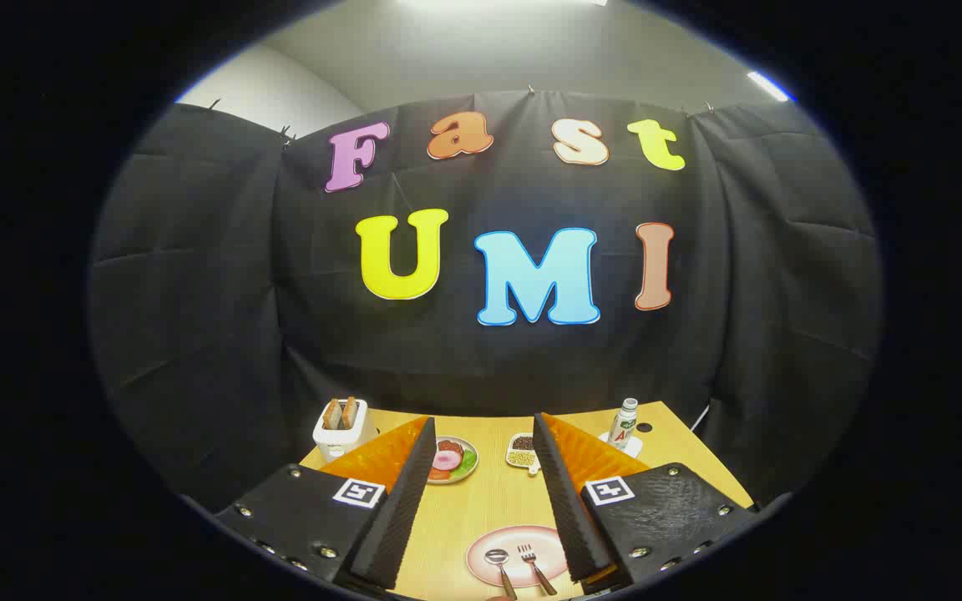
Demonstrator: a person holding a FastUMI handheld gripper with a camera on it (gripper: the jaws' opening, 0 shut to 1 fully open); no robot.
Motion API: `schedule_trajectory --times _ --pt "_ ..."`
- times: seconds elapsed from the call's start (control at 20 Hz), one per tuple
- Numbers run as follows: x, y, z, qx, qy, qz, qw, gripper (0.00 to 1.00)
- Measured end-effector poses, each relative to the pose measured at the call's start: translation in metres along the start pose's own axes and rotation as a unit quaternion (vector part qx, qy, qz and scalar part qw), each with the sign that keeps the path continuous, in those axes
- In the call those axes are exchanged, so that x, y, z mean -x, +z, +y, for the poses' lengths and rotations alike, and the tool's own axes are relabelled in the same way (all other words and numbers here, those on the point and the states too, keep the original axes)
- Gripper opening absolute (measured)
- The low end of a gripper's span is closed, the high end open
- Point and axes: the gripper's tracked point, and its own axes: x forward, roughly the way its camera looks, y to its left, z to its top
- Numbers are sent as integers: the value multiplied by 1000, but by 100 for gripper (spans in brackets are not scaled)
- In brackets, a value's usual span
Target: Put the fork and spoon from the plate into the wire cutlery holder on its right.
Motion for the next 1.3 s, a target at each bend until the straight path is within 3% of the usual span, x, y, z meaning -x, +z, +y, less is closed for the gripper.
schedule_trajectory --times 0.6,1.3 --pt "-3 -8 -8 -22 -7 17 1000 73" --pt "-15 -81 -18 -18 -28 130 991 73"
